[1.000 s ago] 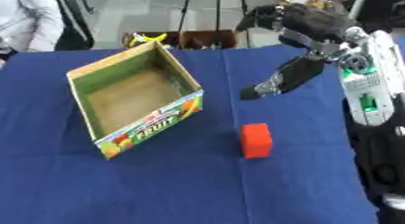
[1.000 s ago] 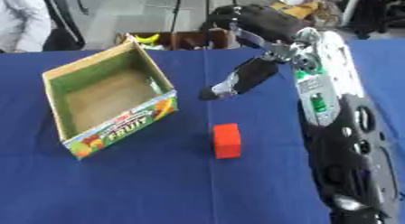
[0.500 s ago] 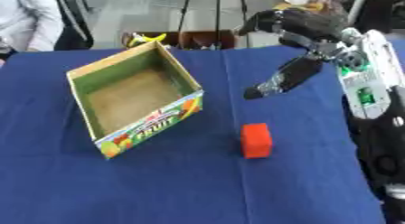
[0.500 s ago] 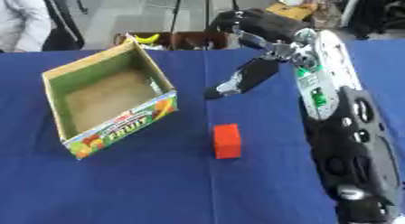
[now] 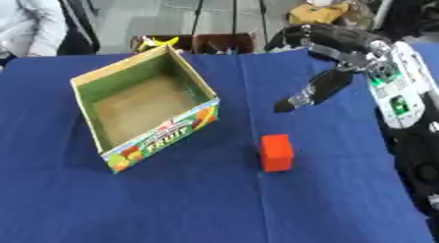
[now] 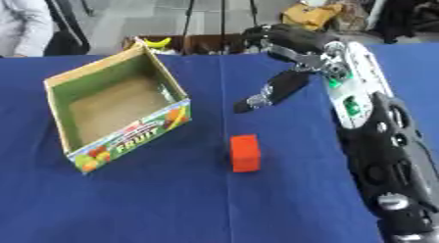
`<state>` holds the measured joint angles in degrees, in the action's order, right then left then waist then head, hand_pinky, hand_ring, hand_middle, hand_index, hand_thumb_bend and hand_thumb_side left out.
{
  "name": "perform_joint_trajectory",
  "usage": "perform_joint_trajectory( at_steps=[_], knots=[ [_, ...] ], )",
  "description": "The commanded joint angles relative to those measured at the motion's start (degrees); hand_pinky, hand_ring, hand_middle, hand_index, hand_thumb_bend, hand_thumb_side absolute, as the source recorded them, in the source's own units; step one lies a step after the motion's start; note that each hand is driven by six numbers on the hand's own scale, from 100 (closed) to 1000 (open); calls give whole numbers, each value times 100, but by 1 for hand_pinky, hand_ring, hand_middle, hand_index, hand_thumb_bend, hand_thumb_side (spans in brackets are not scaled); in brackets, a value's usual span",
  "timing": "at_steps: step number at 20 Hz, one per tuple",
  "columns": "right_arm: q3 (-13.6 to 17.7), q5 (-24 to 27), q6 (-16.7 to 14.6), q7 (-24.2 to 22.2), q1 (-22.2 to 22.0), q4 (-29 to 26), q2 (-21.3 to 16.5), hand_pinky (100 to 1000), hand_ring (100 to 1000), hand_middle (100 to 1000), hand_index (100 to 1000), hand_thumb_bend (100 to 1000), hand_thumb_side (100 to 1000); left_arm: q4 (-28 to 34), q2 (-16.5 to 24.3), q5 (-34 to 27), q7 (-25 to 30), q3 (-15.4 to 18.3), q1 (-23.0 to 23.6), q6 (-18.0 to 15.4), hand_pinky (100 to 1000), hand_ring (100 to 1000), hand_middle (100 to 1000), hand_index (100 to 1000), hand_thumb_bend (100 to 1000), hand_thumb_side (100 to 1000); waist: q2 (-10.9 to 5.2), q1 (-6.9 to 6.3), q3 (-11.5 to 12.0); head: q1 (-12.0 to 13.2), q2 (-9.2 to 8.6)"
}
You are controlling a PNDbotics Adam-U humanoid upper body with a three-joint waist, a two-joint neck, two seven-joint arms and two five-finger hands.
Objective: Pick up objects on the table and place them in the box.
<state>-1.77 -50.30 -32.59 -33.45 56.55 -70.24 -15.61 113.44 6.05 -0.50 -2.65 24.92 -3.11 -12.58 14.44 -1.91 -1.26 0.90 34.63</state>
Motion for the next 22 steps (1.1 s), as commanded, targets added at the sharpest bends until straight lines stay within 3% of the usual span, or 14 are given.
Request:
perform_joint_trajectory(
  at_steps=[1,5,15,22],
  knots=[
    [-12,111,-1922,-1852,163,27,-151,759,827,816,899,776,754,115,138,-24,4,3,-26,-7,350,570,650,899,516,884,-111,6,-1,0,-52],
    [-38,132,-1936,-1852,165,69,-169,758,826,812,899,785,766,115,141,-25,3,4,-24,-7,350,570,650,899,517,883,-114,11,3,-1,-58],
    [-595,490,-1937,-1852,278,171,-372,755,822,808,891,767,756,115,157,-22,-6,15,-25,8,350,571,651,899,515,881,-129,40,-47,4,-29],
    [-743,526,-1937,-1852,282,138,-464,755,817,808,889,753,740,115,164,-21,-10,21,-41,24,350,572,652,899,513,879,-129,63,-81,13,-22]
  ],
)
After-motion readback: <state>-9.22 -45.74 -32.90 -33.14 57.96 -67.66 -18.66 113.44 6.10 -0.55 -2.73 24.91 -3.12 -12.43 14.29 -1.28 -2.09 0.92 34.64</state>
